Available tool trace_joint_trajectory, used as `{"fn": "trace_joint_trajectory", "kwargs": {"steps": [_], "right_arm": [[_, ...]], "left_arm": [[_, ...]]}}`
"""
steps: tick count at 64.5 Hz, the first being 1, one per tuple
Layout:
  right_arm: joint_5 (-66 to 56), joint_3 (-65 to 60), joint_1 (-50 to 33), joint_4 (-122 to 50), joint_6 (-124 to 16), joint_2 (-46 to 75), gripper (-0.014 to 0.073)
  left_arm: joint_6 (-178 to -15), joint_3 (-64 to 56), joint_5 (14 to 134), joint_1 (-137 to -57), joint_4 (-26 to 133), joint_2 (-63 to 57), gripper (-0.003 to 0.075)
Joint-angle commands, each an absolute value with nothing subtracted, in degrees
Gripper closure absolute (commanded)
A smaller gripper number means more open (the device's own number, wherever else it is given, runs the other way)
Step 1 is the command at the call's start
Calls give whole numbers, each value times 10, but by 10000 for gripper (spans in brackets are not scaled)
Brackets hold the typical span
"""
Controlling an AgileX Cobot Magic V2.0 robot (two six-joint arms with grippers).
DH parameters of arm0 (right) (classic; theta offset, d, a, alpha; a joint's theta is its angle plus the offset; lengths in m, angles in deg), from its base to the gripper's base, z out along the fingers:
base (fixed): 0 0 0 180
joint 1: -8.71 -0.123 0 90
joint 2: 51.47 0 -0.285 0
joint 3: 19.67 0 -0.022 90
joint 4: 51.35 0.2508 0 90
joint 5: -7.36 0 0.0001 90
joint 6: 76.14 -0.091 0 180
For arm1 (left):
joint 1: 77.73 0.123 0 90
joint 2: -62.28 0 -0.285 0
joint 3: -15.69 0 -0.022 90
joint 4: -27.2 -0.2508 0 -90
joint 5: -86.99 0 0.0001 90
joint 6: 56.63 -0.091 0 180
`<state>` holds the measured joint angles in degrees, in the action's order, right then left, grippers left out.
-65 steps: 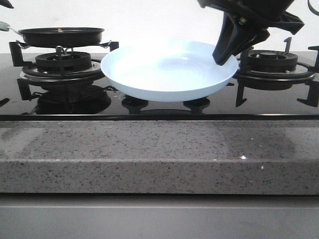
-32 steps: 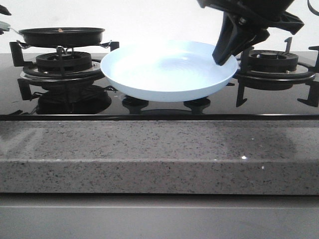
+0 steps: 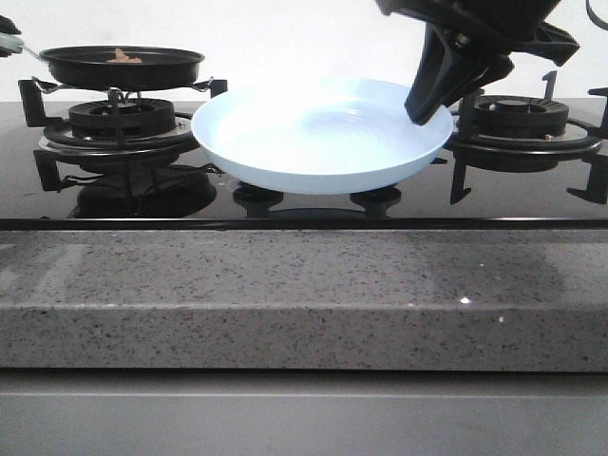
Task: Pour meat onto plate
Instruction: 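Grasp the pale green handle of the black frying pan with the left gripper, then lift the pan with the left gripper over the held plate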
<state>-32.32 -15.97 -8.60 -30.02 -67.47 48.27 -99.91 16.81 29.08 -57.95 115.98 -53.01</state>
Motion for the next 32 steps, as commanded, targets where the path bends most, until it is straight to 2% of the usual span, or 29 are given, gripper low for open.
{"fn": "trace_joint_trajectory", "kwargs": {"steps": [1,5,32], "right_arm": [[-299,-173,-85,-292,-669,454,707],[-299,-173,-85,-292,-669,454,707],[-299,-173,-85,-292,-669,454,707]], "left_arm": [[-1000,185,265,-581,1199,-501,715],[-1000,185,259,-581,1204,-501,740],[-1046,184,210,-581,1240,-452,741]]}}
